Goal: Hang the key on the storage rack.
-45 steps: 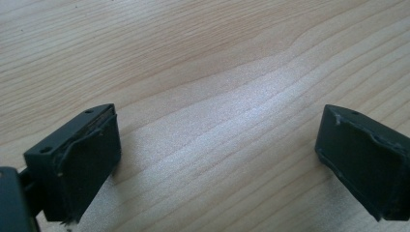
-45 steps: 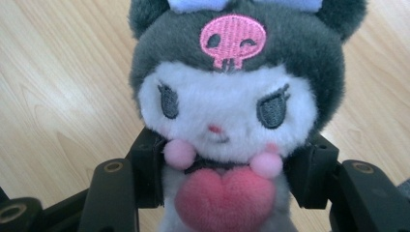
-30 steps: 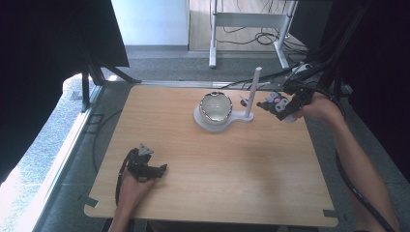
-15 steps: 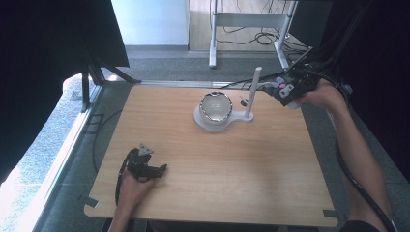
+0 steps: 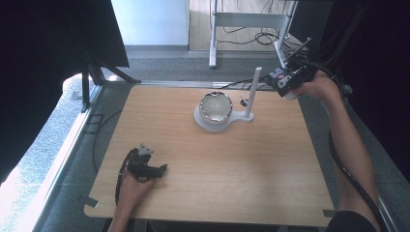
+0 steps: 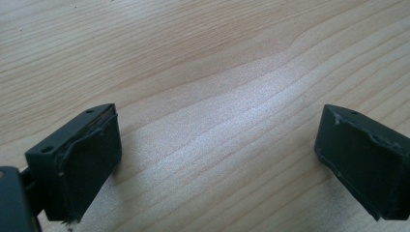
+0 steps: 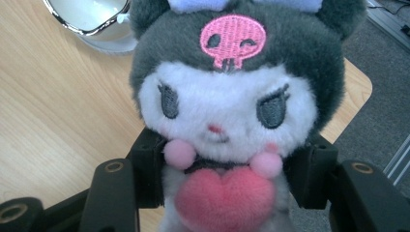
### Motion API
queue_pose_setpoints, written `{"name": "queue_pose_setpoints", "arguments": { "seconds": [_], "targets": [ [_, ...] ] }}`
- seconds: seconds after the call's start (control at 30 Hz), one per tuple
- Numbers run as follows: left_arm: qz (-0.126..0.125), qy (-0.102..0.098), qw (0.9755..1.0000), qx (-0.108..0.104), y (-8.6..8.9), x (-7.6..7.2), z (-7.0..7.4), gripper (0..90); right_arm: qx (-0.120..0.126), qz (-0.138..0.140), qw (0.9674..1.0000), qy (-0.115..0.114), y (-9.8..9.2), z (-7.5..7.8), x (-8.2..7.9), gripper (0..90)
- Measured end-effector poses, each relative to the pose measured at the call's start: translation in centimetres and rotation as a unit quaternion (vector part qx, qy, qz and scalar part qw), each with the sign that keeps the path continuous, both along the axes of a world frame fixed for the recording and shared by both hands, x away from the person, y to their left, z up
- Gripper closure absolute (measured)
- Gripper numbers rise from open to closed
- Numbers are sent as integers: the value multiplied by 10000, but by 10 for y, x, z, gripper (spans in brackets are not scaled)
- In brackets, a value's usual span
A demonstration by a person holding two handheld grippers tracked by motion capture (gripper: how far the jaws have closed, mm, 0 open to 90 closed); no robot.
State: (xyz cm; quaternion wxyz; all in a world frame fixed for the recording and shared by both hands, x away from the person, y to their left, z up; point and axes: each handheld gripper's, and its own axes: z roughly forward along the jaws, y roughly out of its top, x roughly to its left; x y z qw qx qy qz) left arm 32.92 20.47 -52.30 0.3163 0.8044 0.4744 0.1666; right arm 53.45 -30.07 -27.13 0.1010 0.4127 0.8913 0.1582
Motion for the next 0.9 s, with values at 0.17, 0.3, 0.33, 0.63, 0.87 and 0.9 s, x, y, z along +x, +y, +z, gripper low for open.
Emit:
{"name": "queue_pose_setpoints", "arguments": {
  "seconds": [0.17,0.3,0.33,0.63,0.87,0.9],
  "targets": [
    [-1,1,10000,1,0,0,0,27,36,106,9999,-6,8,-1,1,420],
    [0,1,10000,0,0,0,0,26,50,246,9997,5,17,0,-3,420],
    [-1,0,10000,1,0,0,0,26,50,246,9997,5,17,0,-3,420],
    [-1,0,10000,-1,0,0,0,26,17,392,9992,103,25,-8,-10,420],
    [1,0,10000,0,0,0,0,26,51,453,9987,232,28,-23,-13,419],
    [0,0,10000,-1,0,0,0,26,51,453,9987,232,28,-23,-13,419]
  ]
}}
